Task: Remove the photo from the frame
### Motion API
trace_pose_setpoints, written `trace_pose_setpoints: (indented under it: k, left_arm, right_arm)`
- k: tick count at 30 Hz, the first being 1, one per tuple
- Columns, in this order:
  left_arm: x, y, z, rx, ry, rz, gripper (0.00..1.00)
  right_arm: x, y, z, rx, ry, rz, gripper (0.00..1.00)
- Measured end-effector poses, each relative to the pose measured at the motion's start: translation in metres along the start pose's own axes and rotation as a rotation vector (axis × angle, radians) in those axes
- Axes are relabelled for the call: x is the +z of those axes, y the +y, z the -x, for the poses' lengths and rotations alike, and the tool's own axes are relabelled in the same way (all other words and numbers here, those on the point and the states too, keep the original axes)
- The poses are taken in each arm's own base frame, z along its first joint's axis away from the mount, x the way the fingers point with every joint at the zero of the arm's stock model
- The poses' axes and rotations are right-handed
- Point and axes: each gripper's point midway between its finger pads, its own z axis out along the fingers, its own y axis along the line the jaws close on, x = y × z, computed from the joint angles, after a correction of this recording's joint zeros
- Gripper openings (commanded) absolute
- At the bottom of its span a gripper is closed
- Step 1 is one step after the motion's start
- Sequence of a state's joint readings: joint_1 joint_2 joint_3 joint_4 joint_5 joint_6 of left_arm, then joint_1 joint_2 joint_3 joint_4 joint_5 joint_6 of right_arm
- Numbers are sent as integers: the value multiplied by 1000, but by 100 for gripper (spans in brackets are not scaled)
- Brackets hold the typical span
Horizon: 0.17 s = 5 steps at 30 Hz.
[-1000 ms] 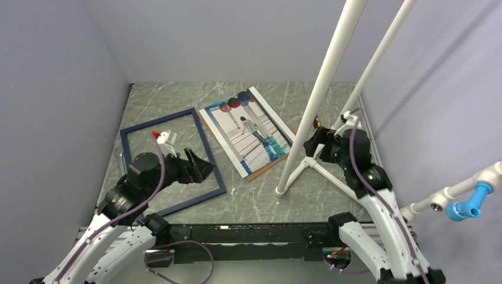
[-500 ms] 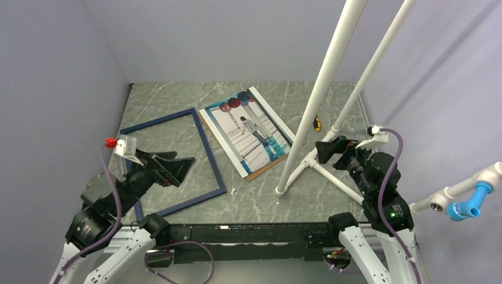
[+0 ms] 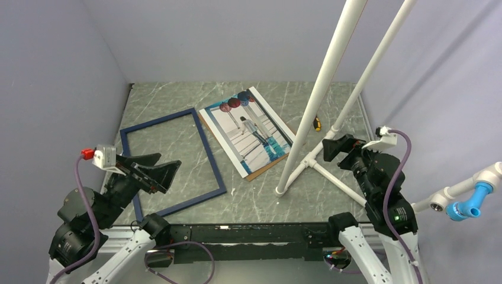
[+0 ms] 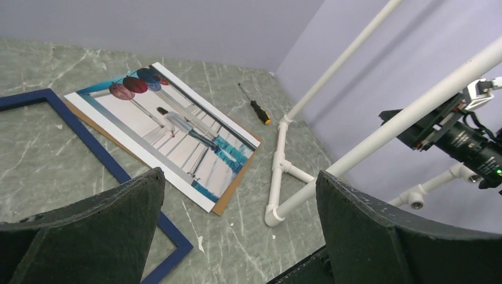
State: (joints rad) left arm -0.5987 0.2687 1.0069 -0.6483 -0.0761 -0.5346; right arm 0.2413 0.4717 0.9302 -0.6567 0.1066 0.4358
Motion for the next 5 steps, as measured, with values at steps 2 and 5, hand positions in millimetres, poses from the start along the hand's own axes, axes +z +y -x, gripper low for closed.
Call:
trace_pose_setpoints:
  k: [2, 5]
  left_arm:
    - [-1, 2, -4, 0, 5, 4, 99]
    - [-2, 4, -7, 1, 9, 6, 99]
  right_arm:
    - [-6, -2, 5, 10, -29, -10, 100]
    - [-13, -6, 12, 17, -69, -25, 100]
